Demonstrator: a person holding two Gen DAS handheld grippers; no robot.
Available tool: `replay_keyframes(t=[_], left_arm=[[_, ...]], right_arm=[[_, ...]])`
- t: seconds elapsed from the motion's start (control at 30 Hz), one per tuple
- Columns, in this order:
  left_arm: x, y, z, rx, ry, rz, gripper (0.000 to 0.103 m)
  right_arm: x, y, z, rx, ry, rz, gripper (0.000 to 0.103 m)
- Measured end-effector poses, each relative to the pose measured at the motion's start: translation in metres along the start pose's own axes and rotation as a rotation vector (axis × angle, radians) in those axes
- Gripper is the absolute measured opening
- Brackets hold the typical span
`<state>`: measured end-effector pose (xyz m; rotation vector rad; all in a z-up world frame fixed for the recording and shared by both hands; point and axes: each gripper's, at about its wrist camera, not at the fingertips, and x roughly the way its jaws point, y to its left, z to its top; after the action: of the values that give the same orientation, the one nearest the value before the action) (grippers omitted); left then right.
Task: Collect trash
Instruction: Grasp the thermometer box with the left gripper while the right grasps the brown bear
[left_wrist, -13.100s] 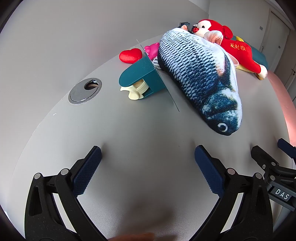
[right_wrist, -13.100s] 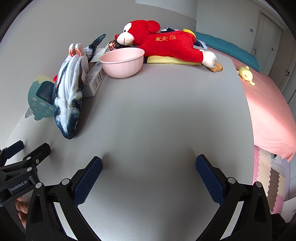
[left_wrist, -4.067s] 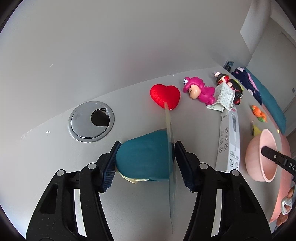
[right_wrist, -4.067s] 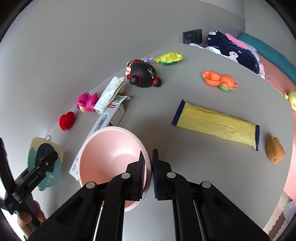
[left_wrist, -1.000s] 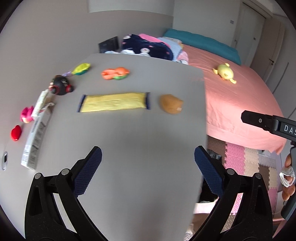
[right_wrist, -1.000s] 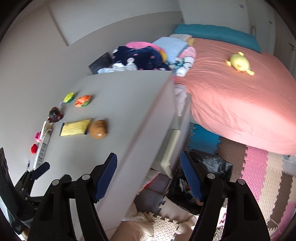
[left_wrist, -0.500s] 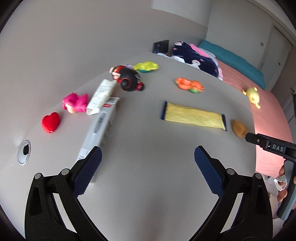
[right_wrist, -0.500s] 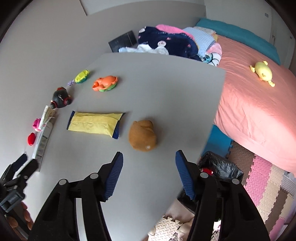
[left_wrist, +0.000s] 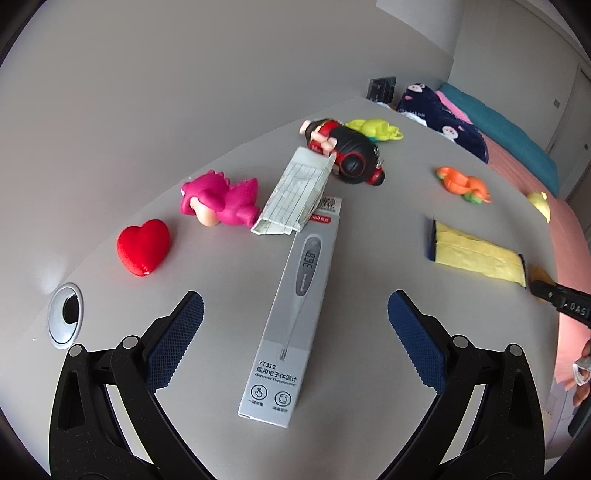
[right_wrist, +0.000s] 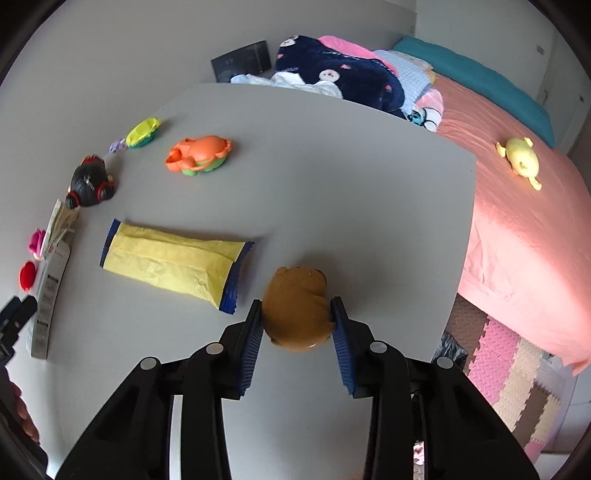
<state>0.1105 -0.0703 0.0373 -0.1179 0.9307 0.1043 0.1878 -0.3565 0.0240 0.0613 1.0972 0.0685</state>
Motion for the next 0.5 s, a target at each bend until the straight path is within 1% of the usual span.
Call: replay_keyframes(t=[0.03, 0.13, 0.2, 0.23, 0.27, 0.3, 0.33, 0.4, 0.5], left_arm=[[0.005, -0.001, -0.001, 0.009, 0.009, -0.002, 0.096], [0.018, -0.005, -0.005, 0.041, 0.030, 0.026, 0.079], [0.025, -0.006, -0.007, 0.047, 0.039, 0.031, 0.071], [0.024, -0.006, -0.008, 0.052, 0.025, 0.045, 0.064], [0.023, -0.006, -0.008, 0.050, 0.019, 0.040, 0.059], [0.022, -0.005, -0.008, 0.047, 0.015, 0.037, 0.046], [0.020, -0.004, -0.009, 0.044, 0.010, 0.039, 0.035], [0.020, -0.003, -0.010, 0.046, 0.004, 0.041, 0.034], [0.019, -0.004, -0.011, 0.048, 0.000, 0.050, 0.029]], right_arm=[[-0.001, -0.001, -0.001, 0.006, -0.001, 0.007, 0.038], [-0.004, -0.002, -0.003, 0.015, -0.003, 0.025, 0.038], [-0.008, -0.002, -0.004, 0.016, -0.011, 0.035, 0.038], [-0.010, -0.002, -0.005, 0.015, -0.014, 0.037, 0.038], [-0.012, -0.002, -0.006, 0.012, -0.017, 0.038, 0.038], [-0.014, -0.002, -0.007, 0.010, -0.020, 0.038, 0.038], [-0.015, -0.002, -0.007, 0.009, -0.023, 0.039, 0.038], [-0.018, -0.003, -0.009, 0.009, -0.024, 0.046, 0.038], [-0.024, -0.004, -0.011, 0.013, -0.032, 0.061, 0.038]])
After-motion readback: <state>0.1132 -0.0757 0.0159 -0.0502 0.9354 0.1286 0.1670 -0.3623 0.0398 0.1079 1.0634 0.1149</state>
